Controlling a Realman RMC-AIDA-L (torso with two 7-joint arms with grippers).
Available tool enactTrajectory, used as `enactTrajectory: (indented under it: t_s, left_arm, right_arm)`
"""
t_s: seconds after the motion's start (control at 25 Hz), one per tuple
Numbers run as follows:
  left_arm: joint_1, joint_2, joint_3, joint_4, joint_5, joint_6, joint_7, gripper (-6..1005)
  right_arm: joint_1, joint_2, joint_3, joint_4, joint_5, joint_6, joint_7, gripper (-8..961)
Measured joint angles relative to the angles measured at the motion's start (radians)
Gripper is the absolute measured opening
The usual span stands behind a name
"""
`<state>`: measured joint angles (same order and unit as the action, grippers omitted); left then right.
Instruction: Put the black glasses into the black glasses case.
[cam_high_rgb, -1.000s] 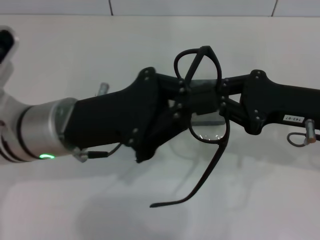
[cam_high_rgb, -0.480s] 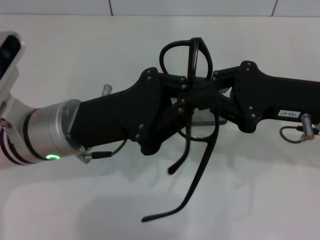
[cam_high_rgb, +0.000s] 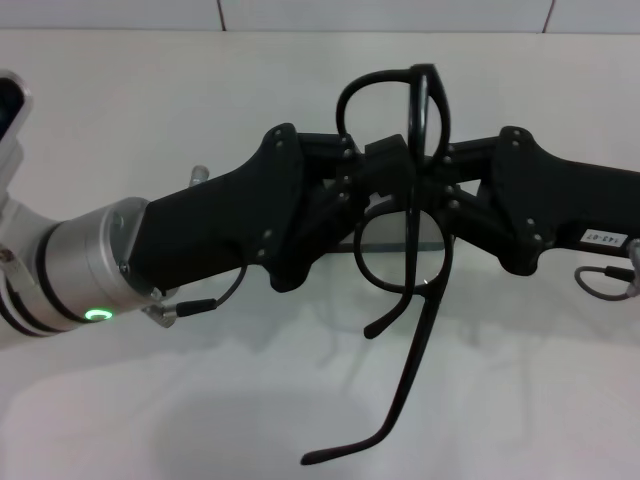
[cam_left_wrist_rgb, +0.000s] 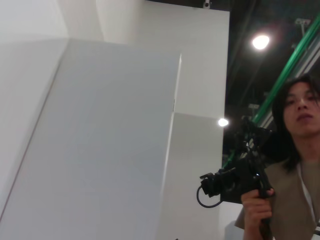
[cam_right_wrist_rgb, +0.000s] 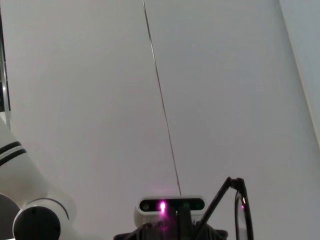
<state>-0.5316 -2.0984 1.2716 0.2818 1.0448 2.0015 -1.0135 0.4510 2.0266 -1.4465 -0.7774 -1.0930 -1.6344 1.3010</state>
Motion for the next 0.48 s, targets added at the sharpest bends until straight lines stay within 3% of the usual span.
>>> enactTrajectory:
  t_s: [0.48]
  left_arm:
    - [0.021,-0.001,0.009,0.002,-0.008,0.024,0.001,33]
  right_arm:
    - [-0.004,0.0,0.0,0.023,0.008,0.0,-0.009,94]
